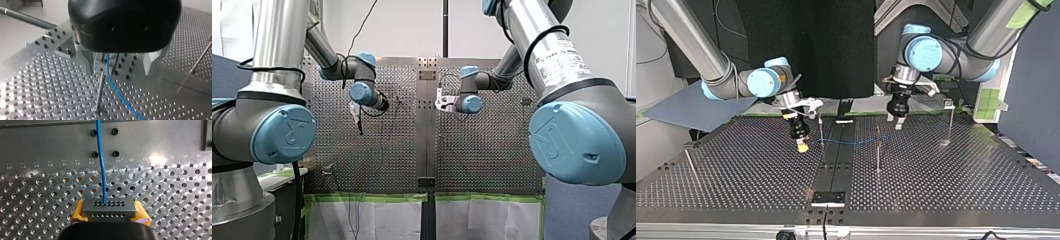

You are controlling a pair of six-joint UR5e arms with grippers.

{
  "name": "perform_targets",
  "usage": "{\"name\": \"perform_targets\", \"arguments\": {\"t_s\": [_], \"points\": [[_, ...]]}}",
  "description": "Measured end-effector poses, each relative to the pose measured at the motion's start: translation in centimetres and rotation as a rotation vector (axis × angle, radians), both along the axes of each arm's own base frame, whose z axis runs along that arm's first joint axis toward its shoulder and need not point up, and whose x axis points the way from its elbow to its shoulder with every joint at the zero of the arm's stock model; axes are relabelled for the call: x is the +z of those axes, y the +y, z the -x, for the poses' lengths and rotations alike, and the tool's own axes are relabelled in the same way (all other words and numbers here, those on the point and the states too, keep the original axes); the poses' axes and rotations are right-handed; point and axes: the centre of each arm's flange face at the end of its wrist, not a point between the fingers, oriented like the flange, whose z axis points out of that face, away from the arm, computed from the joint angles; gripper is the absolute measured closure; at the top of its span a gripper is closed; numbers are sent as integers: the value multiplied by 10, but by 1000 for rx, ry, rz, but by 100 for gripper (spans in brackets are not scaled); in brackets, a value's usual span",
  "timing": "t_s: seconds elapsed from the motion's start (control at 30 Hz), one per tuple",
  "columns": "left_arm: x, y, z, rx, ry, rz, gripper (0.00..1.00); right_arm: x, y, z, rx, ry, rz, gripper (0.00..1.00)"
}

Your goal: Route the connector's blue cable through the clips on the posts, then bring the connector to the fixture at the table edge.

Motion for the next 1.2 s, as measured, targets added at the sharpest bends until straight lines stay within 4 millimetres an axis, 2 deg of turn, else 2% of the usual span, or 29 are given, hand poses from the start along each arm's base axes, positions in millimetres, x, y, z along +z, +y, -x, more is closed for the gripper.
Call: {"name": "perform_targets", "arguments": {"t_s": [0.33, 0.57, 1.2], "points": [[13, -10, 14, 5, -20, -48, 0, 0, 0, 0, 0, 1, -1, 100], [15, -15, 23, 16, -18, -110, 0, 0, 0, 0, 0, 1, -2, 100], [17, -27, 28, -12, -60, -235, 0, -1, 1, 0, 2, 2, -5, 100]]}}
